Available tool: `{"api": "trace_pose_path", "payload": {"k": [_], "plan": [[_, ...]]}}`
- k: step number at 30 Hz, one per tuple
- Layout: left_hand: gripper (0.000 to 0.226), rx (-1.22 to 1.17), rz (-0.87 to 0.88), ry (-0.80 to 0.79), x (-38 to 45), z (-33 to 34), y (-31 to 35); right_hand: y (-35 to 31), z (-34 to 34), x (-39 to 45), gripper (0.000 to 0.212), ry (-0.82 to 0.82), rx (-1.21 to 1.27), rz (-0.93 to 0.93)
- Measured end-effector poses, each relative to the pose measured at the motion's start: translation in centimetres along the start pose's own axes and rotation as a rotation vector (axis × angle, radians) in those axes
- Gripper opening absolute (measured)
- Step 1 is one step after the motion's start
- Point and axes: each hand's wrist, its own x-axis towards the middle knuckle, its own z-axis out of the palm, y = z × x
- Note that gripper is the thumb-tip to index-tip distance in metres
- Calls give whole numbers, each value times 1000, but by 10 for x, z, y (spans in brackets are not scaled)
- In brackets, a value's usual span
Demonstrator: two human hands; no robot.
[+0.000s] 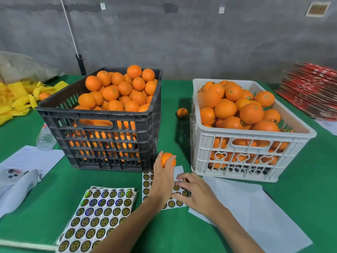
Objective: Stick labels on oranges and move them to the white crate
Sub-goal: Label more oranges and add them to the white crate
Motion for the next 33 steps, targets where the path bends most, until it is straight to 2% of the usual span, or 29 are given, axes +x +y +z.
{"api": "trace_pose_path", "payload": {"k": [2,9,13,24,26,30,33], "plan": [[38,-11,-8,7,1,-4,-2,2,2,3,58,5,6,-11],[33,-62,-34,8,-1,-7,-5,7,3,7,30,77,-5,-106],[34,-84,-41,17,-1,-8,-6,5,1,8,34,57,-20,-150],[34,-119,-35,65,-11,-9,-7,-2,-9,4,24,17,-64,-245],[34,-123,-32,62,-11,-10,-7,-2,-9,4,28,-16,-53,-211],[34,-122,-27,72,-11,-10,-7,2,-7,-1,55,-78,71,-88],[35,-116,-28,70,-12,-11,-5,4,-6,0,54,-70,76,-97]]}}
